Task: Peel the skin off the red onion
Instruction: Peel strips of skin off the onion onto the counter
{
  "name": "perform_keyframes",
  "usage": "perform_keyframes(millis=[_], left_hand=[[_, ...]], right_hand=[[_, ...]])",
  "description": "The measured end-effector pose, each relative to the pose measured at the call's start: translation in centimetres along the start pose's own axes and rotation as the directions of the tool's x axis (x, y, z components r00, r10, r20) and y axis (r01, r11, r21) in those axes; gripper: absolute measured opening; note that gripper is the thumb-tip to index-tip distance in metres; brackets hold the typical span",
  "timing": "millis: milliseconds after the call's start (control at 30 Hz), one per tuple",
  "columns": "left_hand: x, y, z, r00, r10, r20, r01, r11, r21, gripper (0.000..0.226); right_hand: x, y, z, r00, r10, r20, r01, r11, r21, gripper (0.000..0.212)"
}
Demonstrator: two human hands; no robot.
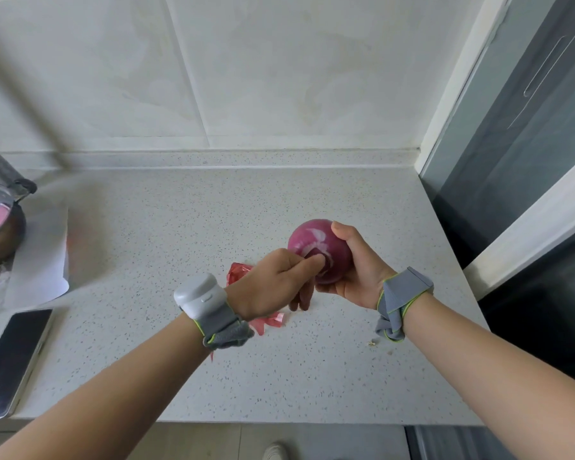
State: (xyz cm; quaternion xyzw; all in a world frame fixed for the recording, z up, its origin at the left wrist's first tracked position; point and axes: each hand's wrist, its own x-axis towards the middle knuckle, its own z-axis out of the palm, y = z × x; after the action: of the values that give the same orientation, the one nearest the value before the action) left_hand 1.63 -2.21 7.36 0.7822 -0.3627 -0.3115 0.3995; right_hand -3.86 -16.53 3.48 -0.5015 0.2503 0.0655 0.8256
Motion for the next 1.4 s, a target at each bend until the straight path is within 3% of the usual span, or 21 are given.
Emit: perform_keyframes(millis=[67,133,233,467,833,1067,1233,1400], left_hand=[[0.2,-0.3,-0.3,0.991,0.012,-0.134,0.011,0.985,0.174,0.048],[0.3,-0.5,-0.3,0.94,0.108,-0.324,0.015,0.935,0.355,0.033],[0.4,-0.8,0.0,0.859,0.28,-0.428,-0.073,0.896,0.439,0.022],[1.0,-2.0,0.0,0.795,0.46,-0.396,-0.186,0.806,0.562,0.037],[1.5,-2.5,-0.2,0.793,0.444,-0.418,-0.161,0.813,0.559,0.038],[1.6,-2.7,-0.3,0.72,0.526,-0.453,-0.239,0.8,0.551,0.027],[1.8,-3.2,-0.7,0.74,0.49,-0.462,-0.158,0.793,0.588,0.028],[2.0,-3.3,-0.3,0.772,0.386,-0.505,-0.133,0.875,0.465,0.027]], right_hand=[[-0.1,-0.2,-0.1,0.999,-0.03,-0.034,0.028,0.998,-0.048,0.04],[-0.1,-0.3,-0.1,0.998,-0.043,-0.051,0.039,0.997,-0.071,0.04],[-0.1,-0.2,0.0,0.996,-0.041,-0.082,0.035,0.997,-0.074,0.042],[-0.2,0.1,0.4,0.995,0.006,-0.097,-0.011,0.999,-0.053,0.045],[0.4,0.0,1.1,0.984,0.024,-0.174,-0.036,0.997,-0.065,0.045],[1.0,-0.3,1.5,0.98,0.027,-0.197,-0.041,0.997,-0.068,0.05],[1.3,-0.1,1.5,0.98,0.037,-0.196,-0.053,0.995,-0.08,0.056],[1.4,0.1,1.5,0.982,0.009,-0.188,-0.024,0.997,-0.077,0.047]])
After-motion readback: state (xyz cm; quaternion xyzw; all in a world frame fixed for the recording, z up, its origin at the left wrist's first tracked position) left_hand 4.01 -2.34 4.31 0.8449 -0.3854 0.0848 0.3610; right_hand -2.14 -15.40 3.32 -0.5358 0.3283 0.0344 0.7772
